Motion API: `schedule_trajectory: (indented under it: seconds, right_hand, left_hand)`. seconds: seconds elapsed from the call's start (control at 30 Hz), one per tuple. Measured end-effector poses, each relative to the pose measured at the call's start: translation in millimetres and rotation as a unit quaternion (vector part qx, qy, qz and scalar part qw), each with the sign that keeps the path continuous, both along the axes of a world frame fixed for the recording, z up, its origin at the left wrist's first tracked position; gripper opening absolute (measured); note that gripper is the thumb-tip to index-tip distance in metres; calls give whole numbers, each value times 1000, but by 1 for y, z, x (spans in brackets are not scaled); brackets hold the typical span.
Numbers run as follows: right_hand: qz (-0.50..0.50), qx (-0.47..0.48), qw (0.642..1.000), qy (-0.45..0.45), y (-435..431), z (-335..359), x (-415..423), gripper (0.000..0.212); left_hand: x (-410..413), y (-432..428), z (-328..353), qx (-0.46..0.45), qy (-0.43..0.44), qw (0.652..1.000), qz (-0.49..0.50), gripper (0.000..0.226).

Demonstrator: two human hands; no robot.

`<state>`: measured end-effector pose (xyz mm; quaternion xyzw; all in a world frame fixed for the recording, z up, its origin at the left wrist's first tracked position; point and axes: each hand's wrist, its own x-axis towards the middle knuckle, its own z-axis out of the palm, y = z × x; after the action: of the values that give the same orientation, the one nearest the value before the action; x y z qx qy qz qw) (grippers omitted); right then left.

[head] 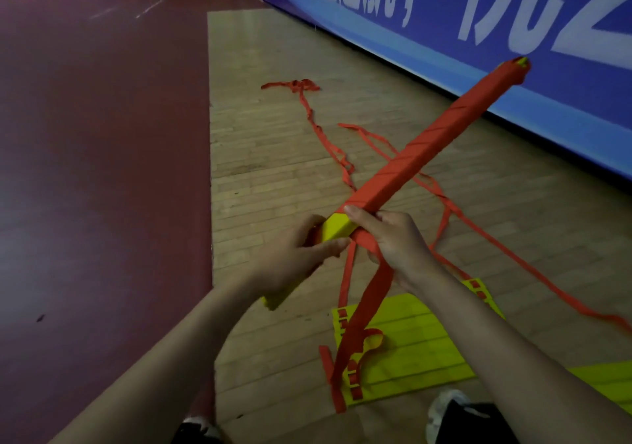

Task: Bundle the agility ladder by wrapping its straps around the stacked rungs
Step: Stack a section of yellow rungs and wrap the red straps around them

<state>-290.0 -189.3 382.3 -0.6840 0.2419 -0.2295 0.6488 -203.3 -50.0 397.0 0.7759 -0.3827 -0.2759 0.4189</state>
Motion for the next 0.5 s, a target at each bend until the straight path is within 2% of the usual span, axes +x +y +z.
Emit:
schedule_trajectory:
  seconds: [0.07, 0.13, 0.27, 0.33, 0.4, 0.5]
  right_hand:
    - [22, 15, 1000, -13, -3, 3, -4, 29]
    - [42, 33, 998, -29, -7, 3, -6, 27]
    - [74, 70, 993, -65, -10, 3, -8, 28]
    - [80, 69, 992, -75, -12, 4, -11, 30]
    - [85, 70, 991, -77, -15, 4, -13, 29]
    - [102, 74, 989, -78, -16, 4, -15, 21]
  left_hand:
    - [10, 10, 5, -34, 143, 989, -34, 48]
    - [19, 19, 4, -49, 232, 970, -63, 48]
    - [17, 22, -2, -66, 354, 932, -49, 36]
    - [10, 19, -2, -83, 384, 919, -44, 31]
    - [7, 18, -2, -85, 417, 903, -54, 33]
    - [9, 18, -7, -72, 506, 851, -123, 45]
